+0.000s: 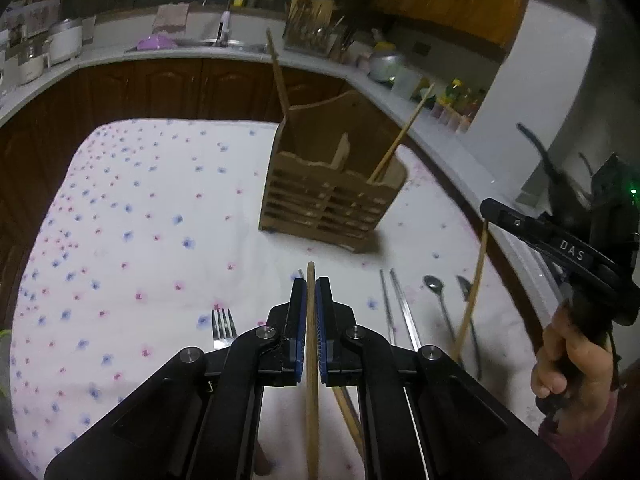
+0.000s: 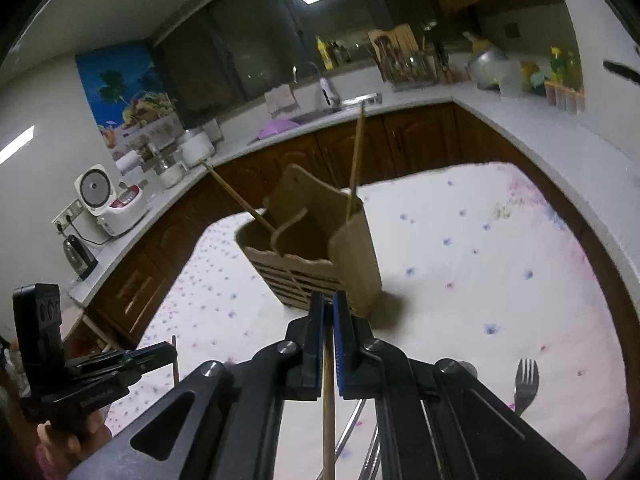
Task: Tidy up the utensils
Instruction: 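Carry both held chopsticks upright and lower them into the wooden holder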
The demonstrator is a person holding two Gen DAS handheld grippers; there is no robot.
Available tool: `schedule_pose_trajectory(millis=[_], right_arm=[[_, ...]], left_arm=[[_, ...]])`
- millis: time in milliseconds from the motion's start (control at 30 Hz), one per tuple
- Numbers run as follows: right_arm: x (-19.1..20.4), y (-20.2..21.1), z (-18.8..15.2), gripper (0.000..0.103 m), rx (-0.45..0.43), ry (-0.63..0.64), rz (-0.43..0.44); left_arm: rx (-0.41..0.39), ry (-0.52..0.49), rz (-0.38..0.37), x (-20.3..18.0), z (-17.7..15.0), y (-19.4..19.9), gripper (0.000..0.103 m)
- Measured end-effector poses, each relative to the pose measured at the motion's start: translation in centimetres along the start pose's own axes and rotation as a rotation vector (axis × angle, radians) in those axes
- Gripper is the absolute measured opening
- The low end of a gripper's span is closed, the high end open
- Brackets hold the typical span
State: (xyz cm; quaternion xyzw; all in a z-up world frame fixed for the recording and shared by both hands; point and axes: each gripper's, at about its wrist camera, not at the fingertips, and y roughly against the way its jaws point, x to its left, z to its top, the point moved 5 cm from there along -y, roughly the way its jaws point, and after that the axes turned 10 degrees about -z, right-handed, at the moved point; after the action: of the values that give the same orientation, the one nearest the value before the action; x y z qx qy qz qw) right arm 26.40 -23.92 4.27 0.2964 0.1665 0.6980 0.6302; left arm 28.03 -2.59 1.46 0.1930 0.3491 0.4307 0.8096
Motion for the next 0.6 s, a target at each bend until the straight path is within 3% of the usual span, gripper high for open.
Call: schedule_pose_trajectory(millis=[600], right_arm=[[1.4, 5.5, 1.4, 0.004, -0.119, 0.033, 0.017]], left_arm=[[-0.153, -0.057, -0.038, -2.9, 0.5, 7.6, 0.003]])
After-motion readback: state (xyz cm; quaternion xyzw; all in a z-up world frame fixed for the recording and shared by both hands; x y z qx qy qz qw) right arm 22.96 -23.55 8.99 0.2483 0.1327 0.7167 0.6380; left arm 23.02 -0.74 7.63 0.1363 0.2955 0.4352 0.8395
